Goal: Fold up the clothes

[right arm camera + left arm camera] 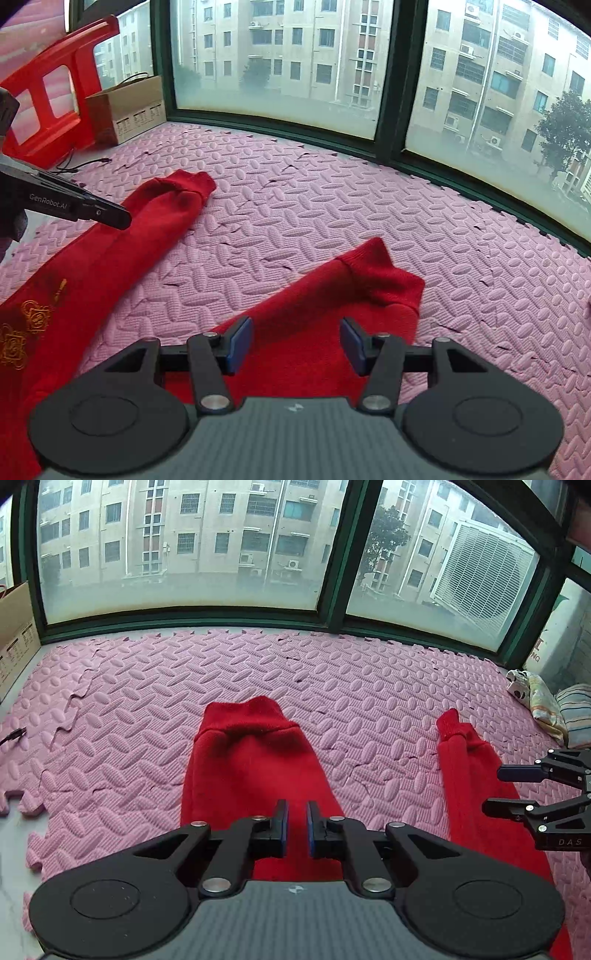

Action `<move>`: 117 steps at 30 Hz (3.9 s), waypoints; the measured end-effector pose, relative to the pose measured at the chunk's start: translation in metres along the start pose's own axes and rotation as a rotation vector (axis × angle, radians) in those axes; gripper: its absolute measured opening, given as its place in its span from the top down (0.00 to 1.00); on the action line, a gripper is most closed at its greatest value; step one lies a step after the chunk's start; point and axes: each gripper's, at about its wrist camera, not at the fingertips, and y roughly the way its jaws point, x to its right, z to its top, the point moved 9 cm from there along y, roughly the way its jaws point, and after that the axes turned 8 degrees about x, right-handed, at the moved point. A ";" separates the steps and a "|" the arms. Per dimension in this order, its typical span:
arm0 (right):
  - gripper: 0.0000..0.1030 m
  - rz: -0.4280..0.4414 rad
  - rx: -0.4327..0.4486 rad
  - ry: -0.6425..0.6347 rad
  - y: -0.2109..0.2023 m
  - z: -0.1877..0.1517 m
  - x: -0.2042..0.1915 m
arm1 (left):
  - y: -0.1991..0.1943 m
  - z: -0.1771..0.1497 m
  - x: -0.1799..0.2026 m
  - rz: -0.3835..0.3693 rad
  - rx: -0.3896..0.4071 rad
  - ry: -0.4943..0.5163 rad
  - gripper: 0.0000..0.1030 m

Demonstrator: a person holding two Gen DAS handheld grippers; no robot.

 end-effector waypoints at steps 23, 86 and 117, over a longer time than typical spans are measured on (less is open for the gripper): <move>0.62 0.232 -0.061 0.097 0.013 -0.007 -0.115 | -0.072 -0.084 -0.020 0.201 -0.002 0.050 0.80; 0.91 0.143 -0.038 0.140 0.076 0.031 -0.127 | -0.044 -0.059 -0.053 0.230 -0.014 0.042 0.93; 0.69 0.289 -0.029 -0.249 -0.029 -0.034 -0.209 | -0.125 -0.131 -0.001 0.092 -0.053 0.060 0.90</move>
